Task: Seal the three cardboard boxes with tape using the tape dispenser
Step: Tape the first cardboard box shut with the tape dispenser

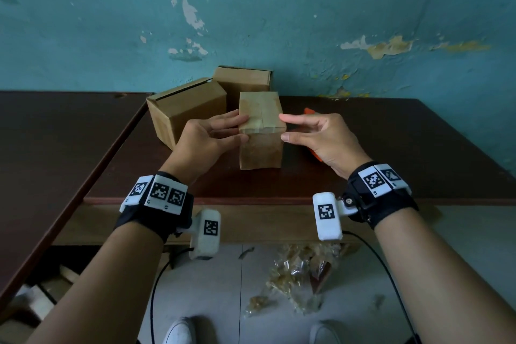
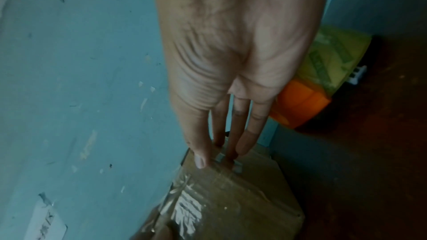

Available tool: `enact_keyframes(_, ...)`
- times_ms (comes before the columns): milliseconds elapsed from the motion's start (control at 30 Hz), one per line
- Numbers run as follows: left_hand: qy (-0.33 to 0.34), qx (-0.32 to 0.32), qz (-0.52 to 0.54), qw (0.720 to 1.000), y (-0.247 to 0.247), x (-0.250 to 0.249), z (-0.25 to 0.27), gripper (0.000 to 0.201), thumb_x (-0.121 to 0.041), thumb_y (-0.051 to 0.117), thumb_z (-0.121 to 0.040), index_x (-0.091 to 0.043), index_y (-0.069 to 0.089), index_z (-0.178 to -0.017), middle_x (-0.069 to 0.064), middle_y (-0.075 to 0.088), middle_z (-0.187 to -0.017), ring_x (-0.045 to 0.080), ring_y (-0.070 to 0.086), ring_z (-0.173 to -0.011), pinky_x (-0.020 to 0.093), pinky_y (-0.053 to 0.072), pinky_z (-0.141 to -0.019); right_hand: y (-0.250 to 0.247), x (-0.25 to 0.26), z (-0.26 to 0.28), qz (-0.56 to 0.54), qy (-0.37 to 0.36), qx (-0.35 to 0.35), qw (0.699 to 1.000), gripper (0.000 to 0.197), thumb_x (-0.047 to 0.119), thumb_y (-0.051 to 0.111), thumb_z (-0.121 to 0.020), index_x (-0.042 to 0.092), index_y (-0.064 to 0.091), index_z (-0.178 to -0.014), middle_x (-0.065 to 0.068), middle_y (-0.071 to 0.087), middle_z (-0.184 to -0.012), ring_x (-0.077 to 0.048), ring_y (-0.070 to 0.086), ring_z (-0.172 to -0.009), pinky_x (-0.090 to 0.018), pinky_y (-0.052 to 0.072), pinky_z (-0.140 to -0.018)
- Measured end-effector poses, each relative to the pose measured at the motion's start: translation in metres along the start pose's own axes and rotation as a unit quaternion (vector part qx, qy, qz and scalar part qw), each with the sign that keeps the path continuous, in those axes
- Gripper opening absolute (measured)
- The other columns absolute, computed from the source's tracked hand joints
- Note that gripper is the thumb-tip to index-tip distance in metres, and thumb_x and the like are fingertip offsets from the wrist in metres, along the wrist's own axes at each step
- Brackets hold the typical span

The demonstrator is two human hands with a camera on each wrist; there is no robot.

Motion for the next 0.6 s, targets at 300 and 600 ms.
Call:
enact_keyframes(300, 0.042, -0.014, -0.054, 0.998, 0.0, 0.004, 0.002, 0.049, -0.007, 0.084, -0.086, -0.024, 0.073, -0.131, -0.004, 0.058, -0.154, 0.005, 0.065, -0.129, 0.031, 0.058, -0.104, 0.002, 0.008, 0.0, 0.045, -0.069, -0.038, 0.996, 0.044, 0.007, 0.09, -0.08, 0.011, 0.078, -0.123, 0.0, 0.077, -0.122, 0.008, 0.072, -0.101, -0.007, 0.051, -0.088)
enact_keyframes(600, 0.036, -0.009, -0.067, 0.997, 0.0, 0.003, 0.003, 0.054, -0.004, 0.085, -0.084, -0.022, 0.072, -0.133, -0.003, 0.057, -0.154, 0.003, 0.067, -0.125, 0.029, 0.057, -0.104, 0.004, -0.002, -0.005, 0.041, -0.07, -0.021, 0.997, 0.052, 0.001, 0.092, -0.075, 0.017, 0.078, -0.123, -0.001, 0.081, -0.11, -0.017, 0.079, -0.101, -0.04, 0.063, -0.095)
Point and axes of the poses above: each hand's wrist, its own z-axis away from the middle knuckle, its own y-axis out of the palm, x = y × z, the point moved 10 cm from there along -z, towards the middle knuckle
